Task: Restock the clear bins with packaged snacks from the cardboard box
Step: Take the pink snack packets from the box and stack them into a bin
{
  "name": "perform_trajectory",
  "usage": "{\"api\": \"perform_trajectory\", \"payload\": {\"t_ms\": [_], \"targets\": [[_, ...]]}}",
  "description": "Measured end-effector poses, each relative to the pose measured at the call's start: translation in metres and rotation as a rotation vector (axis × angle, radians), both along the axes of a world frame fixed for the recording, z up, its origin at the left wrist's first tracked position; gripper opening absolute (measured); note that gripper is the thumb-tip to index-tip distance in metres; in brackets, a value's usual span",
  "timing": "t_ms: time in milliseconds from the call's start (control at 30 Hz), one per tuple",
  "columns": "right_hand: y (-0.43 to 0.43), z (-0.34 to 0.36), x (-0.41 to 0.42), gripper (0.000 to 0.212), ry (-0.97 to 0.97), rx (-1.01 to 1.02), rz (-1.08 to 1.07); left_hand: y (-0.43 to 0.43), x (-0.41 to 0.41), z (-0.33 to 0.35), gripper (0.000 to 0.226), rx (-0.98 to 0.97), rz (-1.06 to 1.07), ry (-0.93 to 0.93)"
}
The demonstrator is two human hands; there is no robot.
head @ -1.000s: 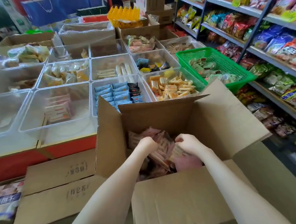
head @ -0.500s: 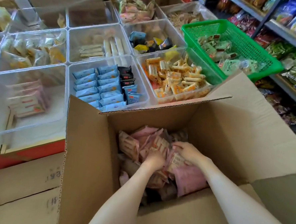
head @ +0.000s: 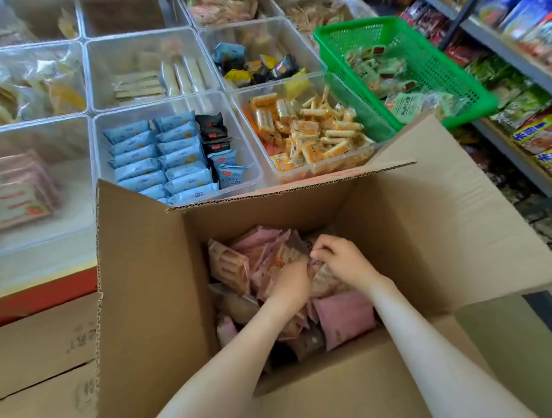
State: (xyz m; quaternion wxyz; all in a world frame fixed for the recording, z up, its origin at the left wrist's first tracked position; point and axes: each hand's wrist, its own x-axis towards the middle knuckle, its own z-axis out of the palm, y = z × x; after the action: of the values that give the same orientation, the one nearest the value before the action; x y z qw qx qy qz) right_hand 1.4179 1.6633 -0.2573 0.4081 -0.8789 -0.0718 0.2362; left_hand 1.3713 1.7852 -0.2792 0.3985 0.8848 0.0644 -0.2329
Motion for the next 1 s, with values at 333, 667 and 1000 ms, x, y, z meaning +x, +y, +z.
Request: {"api": "perform_trajectory", "payload": {"t_ms": [333, 667, 1000], "targets": [[-0.002, 0.094, -0.073, 0.032, -0.372, 0.027, -0.387, 0.04, -0.063, 0.12, 0.032, -0.055, 0.353, -0.498], [0.088, 0.187, -0.161, 0.017, -0.302, 0.528, -0.294, 0.158, -0.152, 0.201, 0.038, -0.533, 0.677, -0.528], [0.255, 0.193, -0.161, 0.012, -0.495, 0.266, -0.014, 0.326, -0.181, 0.192, 0.028, -0.219, 0.832, -0.565]]}}
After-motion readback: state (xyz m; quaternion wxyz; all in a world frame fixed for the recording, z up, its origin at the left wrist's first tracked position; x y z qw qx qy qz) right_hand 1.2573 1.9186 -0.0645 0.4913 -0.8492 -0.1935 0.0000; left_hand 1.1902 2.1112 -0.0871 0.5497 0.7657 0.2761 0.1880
